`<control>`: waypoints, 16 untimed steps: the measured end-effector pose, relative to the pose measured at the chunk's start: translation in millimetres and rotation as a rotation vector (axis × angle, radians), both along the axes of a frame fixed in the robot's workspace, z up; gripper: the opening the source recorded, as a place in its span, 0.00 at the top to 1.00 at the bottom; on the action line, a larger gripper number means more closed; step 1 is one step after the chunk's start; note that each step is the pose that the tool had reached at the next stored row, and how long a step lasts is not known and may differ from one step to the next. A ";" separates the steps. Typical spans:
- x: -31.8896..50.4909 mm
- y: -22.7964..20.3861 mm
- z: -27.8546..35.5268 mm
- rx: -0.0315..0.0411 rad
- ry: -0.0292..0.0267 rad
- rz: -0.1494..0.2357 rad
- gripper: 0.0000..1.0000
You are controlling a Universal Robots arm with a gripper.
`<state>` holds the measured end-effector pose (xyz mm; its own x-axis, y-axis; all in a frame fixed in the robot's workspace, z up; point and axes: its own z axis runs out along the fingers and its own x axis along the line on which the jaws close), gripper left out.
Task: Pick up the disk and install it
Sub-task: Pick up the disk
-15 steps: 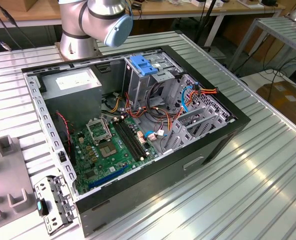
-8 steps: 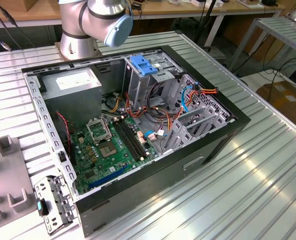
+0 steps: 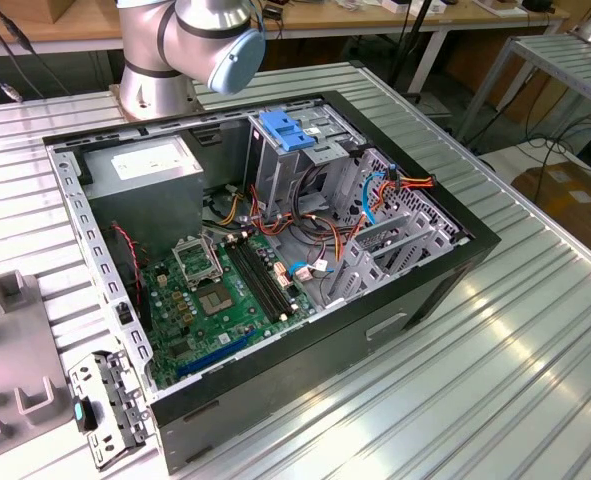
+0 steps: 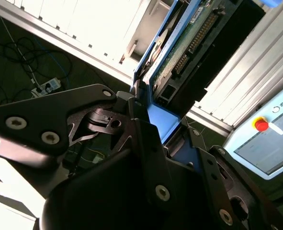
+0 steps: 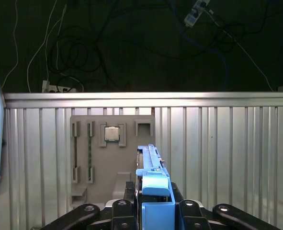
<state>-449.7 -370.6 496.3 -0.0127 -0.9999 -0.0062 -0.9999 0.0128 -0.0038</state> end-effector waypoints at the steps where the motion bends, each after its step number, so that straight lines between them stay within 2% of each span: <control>1: 0.4 0.0 0.0 0.0000 -0.0001 0.000 0.63; 16: 5.8 0.0 0.0 0.0000 0.0000 0.000 0.63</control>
<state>-443.9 -370.6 496.3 -0.0127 -0.9999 -0.0062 -0.9999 0.0127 -0.0038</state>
